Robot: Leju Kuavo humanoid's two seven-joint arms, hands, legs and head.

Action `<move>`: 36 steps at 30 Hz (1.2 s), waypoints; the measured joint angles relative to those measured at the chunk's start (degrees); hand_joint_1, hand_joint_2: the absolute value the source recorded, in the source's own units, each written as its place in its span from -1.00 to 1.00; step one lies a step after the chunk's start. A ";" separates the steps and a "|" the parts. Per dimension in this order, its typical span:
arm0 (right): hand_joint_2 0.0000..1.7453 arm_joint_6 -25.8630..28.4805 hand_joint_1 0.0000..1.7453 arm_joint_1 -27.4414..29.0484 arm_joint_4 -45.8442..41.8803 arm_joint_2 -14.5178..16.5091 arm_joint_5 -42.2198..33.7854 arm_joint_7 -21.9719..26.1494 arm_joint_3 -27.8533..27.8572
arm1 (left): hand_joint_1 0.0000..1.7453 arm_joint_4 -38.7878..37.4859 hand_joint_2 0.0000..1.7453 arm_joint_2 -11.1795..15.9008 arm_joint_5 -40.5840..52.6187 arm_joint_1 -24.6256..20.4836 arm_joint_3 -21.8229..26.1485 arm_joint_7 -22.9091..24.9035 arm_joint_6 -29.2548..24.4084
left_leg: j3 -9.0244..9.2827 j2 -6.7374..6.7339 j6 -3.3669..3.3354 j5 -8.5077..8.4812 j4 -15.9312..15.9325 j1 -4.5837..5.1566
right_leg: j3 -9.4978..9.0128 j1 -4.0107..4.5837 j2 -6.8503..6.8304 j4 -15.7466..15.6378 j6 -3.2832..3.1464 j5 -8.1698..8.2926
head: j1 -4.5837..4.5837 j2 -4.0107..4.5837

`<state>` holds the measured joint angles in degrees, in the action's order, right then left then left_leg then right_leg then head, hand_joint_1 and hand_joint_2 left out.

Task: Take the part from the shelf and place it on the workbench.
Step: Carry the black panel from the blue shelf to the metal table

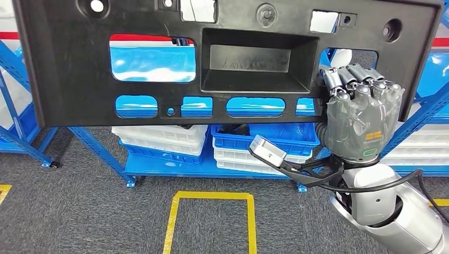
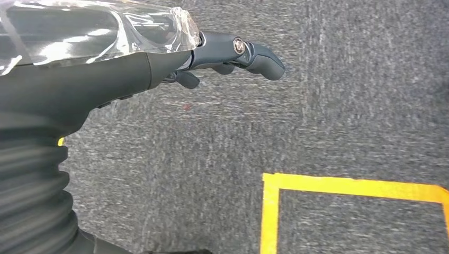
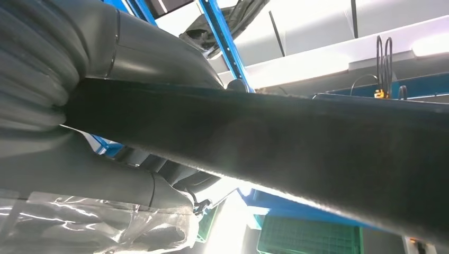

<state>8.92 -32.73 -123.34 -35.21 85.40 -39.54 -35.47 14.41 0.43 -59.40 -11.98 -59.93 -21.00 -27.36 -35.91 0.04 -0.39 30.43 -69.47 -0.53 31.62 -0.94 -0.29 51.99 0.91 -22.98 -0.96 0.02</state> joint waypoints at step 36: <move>1.00 -0.40 1.00 0.29 -0.55 0.01 0.14 0.00 0.50 | -1.00 0.19 1.00 0.39 0.13 -0.24 1.88 -0.32 0.32 | 11.67 0.24 -1.77 -3.09 18.24 0.68 | 2.85 0.58 -0.11 0.25 1.11 3.45 | -0.15 0.00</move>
<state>8.52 -32.44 -123.88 -35.19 85.53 -39.54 -34.97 14.60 0.83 -59.27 -12.22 -58.05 -21.33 -27.04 -24.24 0.28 -2.15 27.34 -51.23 0.15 34.47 -0.36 -0.40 52.25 2.02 -19.53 -1.11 0.02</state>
